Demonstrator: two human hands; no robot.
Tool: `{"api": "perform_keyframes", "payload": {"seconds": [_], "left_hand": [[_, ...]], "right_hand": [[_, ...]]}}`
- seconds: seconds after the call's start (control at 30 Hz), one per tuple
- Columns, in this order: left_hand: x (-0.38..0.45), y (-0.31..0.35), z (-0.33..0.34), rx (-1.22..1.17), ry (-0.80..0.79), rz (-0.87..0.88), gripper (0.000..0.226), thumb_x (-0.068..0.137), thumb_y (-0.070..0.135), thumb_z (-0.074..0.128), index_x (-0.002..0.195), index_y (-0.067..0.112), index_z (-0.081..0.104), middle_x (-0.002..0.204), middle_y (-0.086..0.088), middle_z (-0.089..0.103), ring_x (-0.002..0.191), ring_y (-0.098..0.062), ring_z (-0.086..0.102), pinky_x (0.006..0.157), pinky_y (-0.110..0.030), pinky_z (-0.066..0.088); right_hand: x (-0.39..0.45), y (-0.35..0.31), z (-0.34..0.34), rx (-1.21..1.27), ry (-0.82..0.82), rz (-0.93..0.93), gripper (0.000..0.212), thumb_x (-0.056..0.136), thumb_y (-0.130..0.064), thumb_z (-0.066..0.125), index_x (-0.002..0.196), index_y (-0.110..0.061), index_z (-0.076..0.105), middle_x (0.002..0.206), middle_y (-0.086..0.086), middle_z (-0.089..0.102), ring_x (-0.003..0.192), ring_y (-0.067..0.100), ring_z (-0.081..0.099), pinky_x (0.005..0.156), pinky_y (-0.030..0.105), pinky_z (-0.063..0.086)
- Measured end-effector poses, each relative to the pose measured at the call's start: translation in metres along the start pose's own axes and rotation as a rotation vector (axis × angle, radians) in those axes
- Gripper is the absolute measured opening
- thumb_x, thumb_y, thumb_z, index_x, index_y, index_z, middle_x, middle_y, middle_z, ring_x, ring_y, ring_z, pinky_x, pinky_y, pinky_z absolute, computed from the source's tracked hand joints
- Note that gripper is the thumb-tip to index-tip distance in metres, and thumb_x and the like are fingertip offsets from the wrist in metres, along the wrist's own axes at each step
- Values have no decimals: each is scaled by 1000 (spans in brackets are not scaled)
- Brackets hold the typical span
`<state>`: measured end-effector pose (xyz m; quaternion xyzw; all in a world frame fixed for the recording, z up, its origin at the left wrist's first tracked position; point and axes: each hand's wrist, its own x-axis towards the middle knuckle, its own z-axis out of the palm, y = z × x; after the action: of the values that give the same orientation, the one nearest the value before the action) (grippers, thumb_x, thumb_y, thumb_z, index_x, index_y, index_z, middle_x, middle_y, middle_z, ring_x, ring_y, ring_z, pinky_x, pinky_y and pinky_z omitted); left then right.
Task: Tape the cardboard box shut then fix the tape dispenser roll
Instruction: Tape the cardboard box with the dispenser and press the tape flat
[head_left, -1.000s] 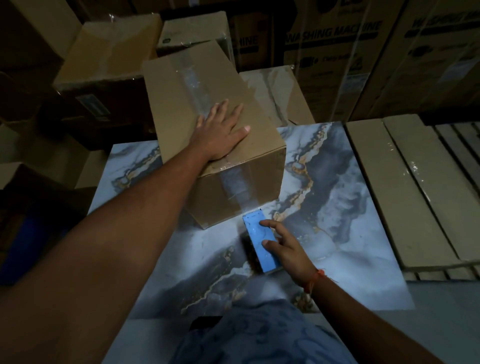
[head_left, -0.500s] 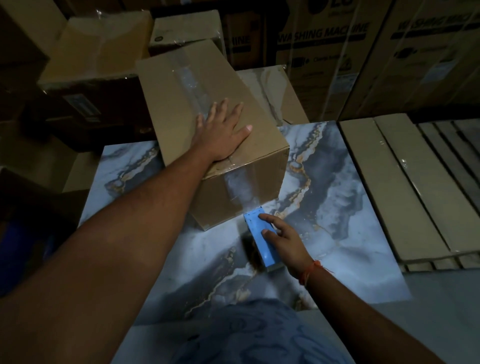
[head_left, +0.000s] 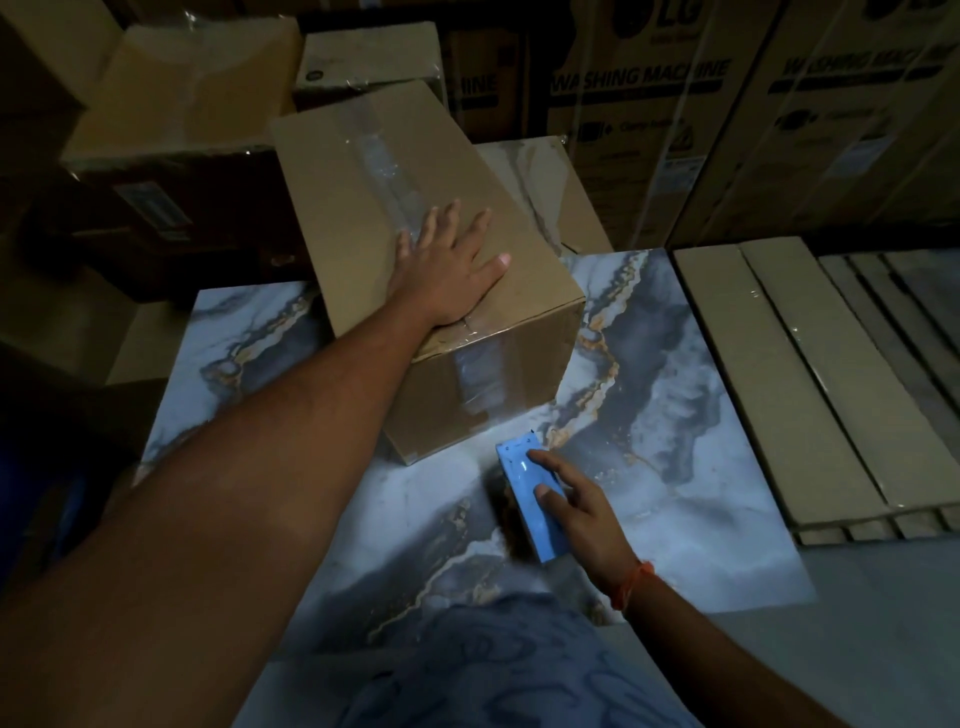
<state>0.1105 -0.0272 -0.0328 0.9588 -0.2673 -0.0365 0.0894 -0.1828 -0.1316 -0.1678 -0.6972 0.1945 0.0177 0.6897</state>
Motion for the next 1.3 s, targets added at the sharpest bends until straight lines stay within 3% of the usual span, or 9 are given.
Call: {"api": "perform_keyframes", "payload": {"seconds": [0.27,0.57,0.73,0.97,1.3], "left_hand": [[1,-2,0,-10,15,-2,75,95,73,21,161,40,7,173,-3,1,159,-28,0,124,-61,4],[0,-2,0,-8,9,-4,75,95,74,20,161,40,6,173,-3,-1,159,-27,-1,123,-60,3],[0,-3,1,-6,7,-4,76,95,74,19,161,39,5,173,-2,-2,159,-27,-2,124,-60,3],[-1,-2,0,-14,6,1,75,96,73,20,161,40,4,173,-3,-2,159,-27,-3,123,-60,2],[-3,-2,-1,-22,12,4,75,96,73,20,161,39,5,173,-4,-2,159,-28,-2,123,-60,1]], "right_hand": [[-9,2,0,-7,-1,-22,36,100,-18,59,135,-26,61,144,-12,56,126,0,56,98,17,49],[-2,-5,2,7,-3,-1,37,100,-14,57,136,-21,60,140,-10,56,116,-9,59,86,11,50],[11,-7,6,15,-1,39,35,100,-17,59,133,-25,62,140,-4,58,112,17,65,83,21,55],[28,-19,10,21,20,143,33,97,-12,59,124,-31,66,128,12,64,86,18,64,66,17,52],[24,-19,13,91,53,172,33,96,-7,60,124,-23,67,135,10,59,93,20,62,63,12,51]]}}
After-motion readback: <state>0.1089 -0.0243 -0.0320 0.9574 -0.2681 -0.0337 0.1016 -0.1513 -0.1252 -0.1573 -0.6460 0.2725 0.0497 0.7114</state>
